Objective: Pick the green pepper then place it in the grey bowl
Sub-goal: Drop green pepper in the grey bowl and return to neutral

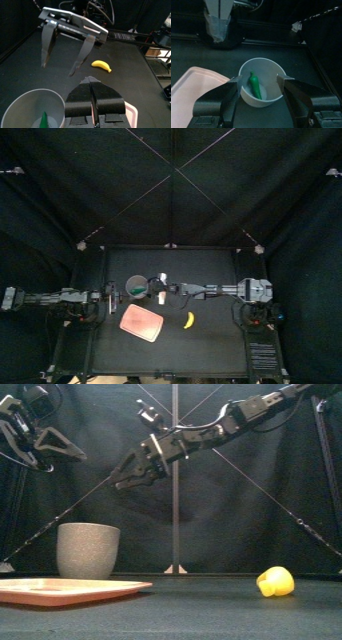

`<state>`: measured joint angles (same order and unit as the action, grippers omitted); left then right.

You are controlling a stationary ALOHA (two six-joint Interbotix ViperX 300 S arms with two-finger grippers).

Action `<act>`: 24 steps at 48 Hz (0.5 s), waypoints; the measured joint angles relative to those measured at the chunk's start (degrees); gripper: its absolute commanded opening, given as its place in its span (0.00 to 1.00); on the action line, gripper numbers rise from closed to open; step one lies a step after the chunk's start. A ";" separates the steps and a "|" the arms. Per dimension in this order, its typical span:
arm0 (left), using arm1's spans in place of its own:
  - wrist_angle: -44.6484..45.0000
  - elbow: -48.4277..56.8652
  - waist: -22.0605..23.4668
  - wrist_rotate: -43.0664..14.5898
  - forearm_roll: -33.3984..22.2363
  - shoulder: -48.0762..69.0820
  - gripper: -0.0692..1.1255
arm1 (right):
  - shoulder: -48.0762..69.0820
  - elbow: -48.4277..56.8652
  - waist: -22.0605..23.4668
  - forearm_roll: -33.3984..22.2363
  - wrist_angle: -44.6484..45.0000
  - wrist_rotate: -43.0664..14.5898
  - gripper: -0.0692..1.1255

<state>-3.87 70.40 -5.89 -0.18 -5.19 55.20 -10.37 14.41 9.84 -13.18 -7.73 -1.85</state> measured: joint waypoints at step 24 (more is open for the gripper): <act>-0.53 0.09 -0.88 0.00 0.18 0.09 0.15 | 22.41 33.49 -0.18 1.85 -25.66 0.44 0.82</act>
